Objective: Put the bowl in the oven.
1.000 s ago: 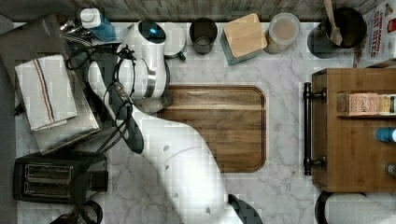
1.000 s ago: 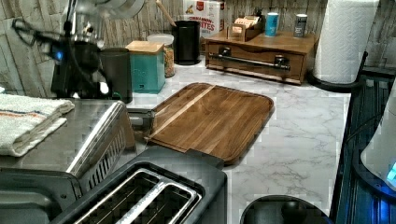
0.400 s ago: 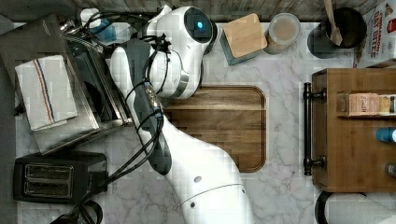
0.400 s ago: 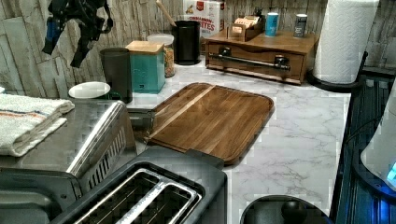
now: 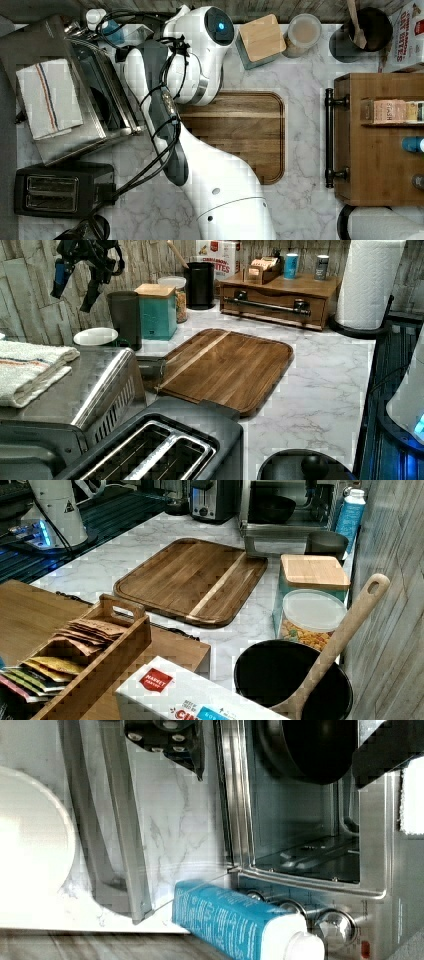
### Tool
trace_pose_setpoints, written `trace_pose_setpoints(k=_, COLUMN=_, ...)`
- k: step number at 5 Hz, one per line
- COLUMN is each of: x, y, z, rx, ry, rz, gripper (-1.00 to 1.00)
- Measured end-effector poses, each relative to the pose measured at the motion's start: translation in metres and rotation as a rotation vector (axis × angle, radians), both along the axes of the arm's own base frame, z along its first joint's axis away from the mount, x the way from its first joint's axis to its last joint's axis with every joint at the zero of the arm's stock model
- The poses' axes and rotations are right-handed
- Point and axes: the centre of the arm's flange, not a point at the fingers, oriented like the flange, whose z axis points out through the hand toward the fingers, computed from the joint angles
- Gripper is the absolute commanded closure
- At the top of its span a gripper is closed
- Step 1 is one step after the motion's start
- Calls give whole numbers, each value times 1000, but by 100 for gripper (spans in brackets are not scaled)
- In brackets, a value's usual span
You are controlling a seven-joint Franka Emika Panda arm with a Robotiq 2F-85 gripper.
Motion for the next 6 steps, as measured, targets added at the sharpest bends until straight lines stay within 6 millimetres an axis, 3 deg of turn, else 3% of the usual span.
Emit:
trace_pose_setpoints(k=3, x=-5, y=10, z=-25, rx=4, ry=48, rz=21, gripper=-100)
trace_pose_setpoints(k=6, x=-5, y=10, z=-29, rx=7, ry=51, rz=20, gripper=-100)
